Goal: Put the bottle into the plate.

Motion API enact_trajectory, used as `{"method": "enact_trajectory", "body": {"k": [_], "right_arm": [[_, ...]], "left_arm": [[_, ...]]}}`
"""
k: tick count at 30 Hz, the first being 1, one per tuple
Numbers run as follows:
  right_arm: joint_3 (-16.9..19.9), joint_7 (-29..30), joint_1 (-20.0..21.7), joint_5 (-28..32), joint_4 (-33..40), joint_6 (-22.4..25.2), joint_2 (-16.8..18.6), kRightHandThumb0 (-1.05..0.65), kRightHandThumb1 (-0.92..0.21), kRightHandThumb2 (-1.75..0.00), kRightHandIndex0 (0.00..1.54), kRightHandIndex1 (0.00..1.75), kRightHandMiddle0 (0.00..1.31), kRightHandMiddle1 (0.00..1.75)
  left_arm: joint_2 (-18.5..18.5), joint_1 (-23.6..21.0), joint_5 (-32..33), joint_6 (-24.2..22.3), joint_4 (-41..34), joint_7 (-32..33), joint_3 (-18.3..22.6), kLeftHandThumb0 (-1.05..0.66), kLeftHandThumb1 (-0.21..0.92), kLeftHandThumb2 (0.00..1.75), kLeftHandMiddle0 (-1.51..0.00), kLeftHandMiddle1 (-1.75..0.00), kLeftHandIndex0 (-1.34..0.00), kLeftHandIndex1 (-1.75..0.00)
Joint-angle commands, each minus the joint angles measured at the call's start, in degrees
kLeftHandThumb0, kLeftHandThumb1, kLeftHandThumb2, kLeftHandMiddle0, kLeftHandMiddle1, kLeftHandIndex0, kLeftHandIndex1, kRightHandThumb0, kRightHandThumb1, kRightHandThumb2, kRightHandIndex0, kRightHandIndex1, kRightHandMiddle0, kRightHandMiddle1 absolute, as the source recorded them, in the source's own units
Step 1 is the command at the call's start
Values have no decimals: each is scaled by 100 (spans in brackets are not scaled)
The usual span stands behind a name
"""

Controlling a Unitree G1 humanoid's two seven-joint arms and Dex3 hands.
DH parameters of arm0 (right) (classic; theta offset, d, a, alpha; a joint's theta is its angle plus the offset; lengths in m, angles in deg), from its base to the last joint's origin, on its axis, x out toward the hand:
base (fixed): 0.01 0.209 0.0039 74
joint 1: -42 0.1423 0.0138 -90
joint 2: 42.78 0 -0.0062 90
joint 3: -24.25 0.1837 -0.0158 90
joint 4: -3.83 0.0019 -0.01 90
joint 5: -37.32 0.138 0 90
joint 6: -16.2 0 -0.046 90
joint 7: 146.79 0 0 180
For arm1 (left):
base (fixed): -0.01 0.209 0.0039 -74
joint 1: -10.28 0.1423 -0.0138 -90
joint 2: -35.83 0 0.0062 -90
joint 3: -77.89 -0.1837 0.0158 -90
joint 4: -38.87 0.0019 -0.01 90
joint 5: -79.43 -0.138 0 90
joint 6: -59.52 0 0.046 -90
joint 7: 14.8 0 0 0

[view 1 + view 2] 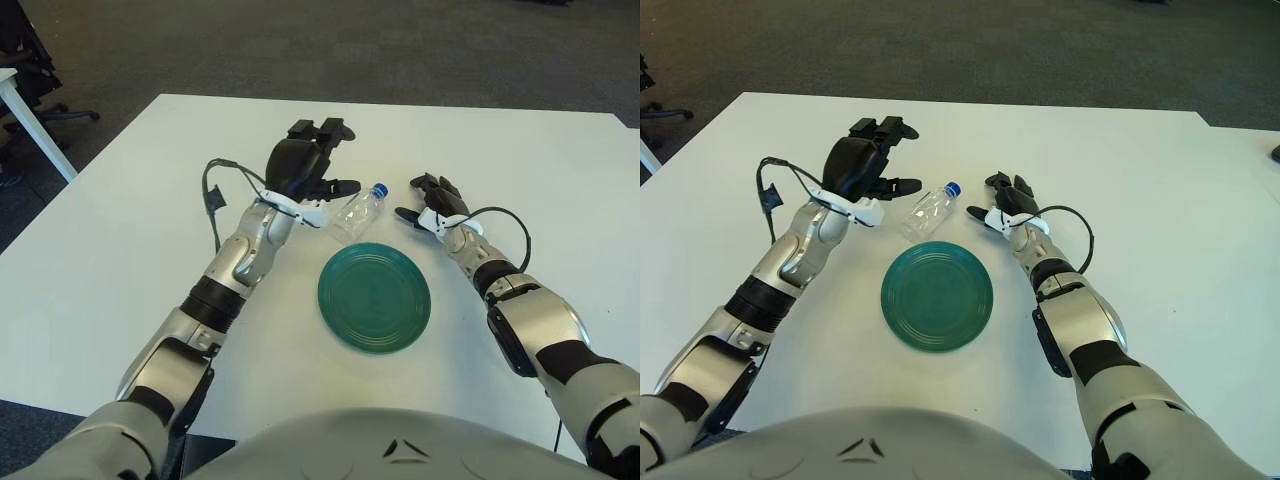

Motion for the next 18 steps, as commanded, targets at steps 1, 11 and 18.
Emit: {"method": "enact_trajectory", "body": {"k": [1,11,18], "right_arm": [[-3,-342,-384,34,-308,313,110,-73,-92,-34,58,5,0,82],[-54,-308,-327,-6,-287,214,160,-69,-92,-26,60,17,3,87],[-95,-263,-366,-42,-309,247,248,-70,-92,-30,38,61,2,89]], "left_arm": [[-21,-246,20,-457,-105,-762,-15,-98,92,53,-34,-59,-10,-93],[-310,-1459,422,-618,1939,-999,134,-103,92,58,-31,-14,0,-75],[-405,-1594,424,-745,2212,-849,55,-105,92,59,-34,-12,0,-73]]}}
